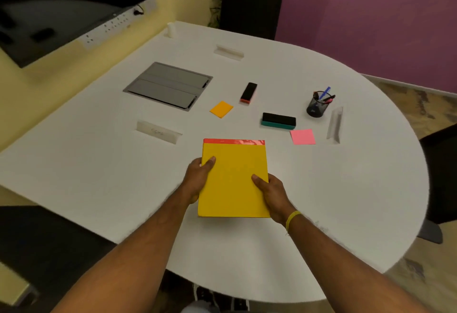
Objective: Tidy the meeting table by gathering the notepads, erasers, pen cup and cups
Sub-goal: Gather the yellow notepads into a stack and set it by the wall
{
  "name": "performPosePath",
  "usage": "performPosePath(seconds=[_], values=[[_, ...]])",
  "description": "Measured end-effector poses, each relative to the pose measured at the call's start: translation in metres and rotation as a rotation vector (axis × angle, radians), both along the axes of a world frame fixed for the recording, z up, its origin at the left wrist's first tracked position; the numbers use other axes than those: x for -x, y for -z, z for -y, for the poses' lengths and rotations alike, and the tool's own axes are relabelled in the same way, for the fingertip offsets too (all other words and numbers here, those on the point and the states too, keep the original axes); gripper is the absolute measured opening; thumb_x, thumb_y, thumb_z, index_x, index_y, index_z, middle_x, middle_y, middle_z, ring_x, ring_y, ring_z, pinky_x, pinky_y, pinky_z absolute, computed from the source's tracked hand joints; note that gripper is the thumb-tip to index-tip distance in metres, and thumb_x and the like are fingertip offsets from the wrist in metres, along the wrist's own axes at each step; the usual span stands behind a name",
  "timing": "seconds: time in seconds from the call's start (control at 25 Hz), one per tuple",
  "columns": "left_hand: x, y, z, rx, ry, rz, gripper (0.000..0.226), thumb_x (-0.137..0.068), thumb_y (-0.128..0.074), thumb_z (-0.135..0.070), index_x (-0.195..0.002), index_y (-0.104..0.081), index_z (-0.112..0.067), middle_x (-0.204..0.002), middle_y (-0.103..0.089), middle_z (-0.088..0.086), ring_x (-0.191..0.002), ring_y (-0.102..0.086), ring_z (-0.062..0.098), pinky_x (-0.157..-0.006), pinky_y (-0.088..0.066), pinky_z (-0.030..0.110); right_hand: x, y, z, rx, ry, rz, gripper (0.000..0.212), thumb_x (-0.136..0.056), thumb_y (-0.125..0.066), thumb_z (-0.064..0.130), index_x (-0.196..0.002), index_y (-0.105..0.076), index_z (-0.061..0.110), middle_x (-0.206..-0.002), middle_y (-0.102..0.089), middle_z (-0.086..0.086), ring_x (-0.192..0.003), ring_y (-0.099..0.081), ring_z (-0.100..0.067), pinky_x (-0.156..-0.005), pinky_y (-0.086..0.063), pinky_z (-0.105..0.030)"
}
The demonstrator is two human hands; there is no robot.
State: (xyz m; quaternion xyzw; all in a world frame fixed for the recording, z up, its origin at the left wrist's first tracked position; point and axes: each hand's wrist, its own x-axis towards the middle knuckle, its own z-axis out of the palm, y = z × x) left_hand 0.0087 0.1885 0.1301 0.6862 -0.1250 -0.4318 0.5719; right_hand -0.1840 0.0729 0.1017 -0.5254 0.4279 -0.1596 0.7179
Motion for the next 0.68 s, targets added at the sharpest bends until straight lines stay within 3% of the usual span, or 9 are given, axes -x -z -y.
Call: performPosePath(seconds=[0.12,0.24,0.6,0.68], values=[[0.025,0.008,-0.031,-0.065,0.041,0.114,0.034,-0.097,-0.057,-0.028,-0.129,-0.050,-0.019,-0.121,-0.061,0.005,-0.093,-0.063,0.015,-0.071,-0.051,0.025,-0.003,-0.003,-0.010,-0.017,0.049,0.015,0.039,-0.098,-0.057,0.025,-0.133,-0.055,0.008,-0.127,-0.064,-0.015,-0.110,-0.063,-0.035,-0.096,-0.051,-0.053],[0.030,0.009,-0.060,-0.095,0.047,0.194,0.045,-0.097,-0.058,-0.029,-0.137,-0.042,-0.020,-0.119,-0.056,-0.002,-0.093,-0.060,0.010,-0.069,-0.048,0.019,-0.008,-0.004,-0.032,-0.036,0.063,0.008,0.040,-0.099,-0.055,0.024,-0.134,-0.054,0.005,-0.128,-0.063,-0.018,-0.112,-0.062,-0.039,-0.098,-0.049,-0.055],[-0.027,-0.009,-0.155,0.005,0.106,0.256,0.038,-0.099,-0.055,-0.028,-0.135,-0.047,-0.026,-0.125,-0.059,-0.002,-0.105,-0.060,0.015,-0.080,-0.049,0.021,-0.064,-0.032,-0.129,0.021,0.043,0.003,0.032,-0.095,-0.060,0.036,-0.122,-0.055,0.019,-0.116,-0.066,-0.007,-0.098,-0.066,-0.027,-0.078,-0.053,-0.040],[-0.048,-0.014,-0.179,0.021,0.098,0.256,0.038,-0.098,-0.056,-0.030,-0.135,-0.046,-0.027,-0.125,-0.059,-0.002,-0.102,-0.061,0.013,-0.076,-0.049,0.019,-0.085,-0.039,-0.154,0.042,0.050,0.012,0.032,-0.095,-0.061,0.035,-0.122,-0.056,0.019,-0.115,-0.066,-0.007,-0.097,-0.066,-0.026,-0.078,-0.053,-0.039]])
